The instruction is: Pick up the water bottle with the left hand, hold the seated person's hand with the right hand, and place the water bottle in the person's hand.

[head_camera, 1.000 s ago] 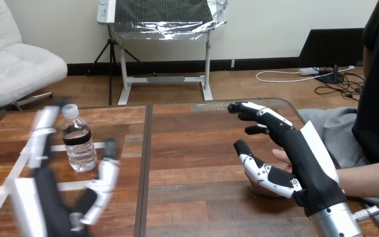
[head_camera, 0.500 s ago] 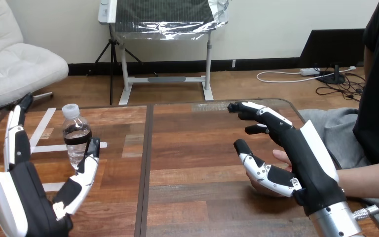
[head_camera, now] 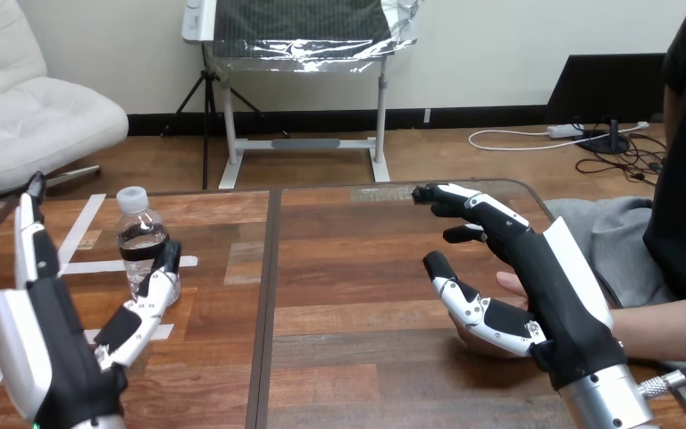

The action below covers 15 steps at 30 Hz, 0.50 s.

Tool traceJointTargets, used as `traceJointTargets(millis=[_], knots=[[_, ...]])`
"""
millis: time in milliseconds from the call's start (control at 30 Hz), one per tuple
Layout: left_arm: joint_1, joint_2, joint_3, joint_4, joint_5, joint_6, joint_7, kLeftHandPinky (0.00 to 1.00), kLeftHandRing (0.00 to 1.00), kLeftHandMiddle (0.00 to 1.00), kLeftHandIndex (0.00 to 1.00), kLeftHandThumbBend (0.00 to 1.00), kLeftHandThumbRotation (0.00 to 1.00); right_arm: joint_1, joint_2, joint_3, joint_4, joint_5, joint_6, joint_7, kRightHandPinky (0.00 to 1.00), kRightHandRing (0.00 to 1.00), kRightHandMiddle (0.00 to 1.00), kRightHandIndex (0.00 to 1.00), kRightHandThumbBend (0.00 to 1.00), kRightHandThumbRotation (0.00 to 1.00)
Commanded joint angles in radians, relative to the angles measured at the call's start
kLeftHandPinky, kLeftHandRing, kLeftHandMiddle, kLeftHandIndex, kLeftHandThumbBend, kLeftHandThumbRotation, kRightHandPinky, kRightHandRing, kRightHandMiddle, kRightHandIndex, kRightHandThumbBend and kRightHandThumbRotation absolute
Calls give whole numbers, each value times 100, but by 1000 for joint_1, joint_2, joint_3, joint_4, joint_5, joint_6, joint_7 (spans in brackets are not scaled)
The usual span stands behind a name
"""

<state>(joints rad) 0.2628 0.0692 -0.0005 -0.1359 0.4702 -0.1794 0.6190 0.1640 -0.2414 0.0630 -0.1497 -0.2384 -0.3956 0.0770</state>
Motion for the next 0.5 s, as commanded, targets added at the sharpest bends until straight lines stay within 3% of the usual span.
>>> traceJointTargets(millis=[0,467], knots=[[-112,32,29,30,21,57,-40,91,95,97,97,76,43,-79,1,-16,-20,-2,1,-10,72,82,85,77,28,0],[-245,118,53,134,65,134,-104,84,92,95,95,81,50,-92,2,-17,-3,0,-10,-13,71,81,85,77,28,0]])
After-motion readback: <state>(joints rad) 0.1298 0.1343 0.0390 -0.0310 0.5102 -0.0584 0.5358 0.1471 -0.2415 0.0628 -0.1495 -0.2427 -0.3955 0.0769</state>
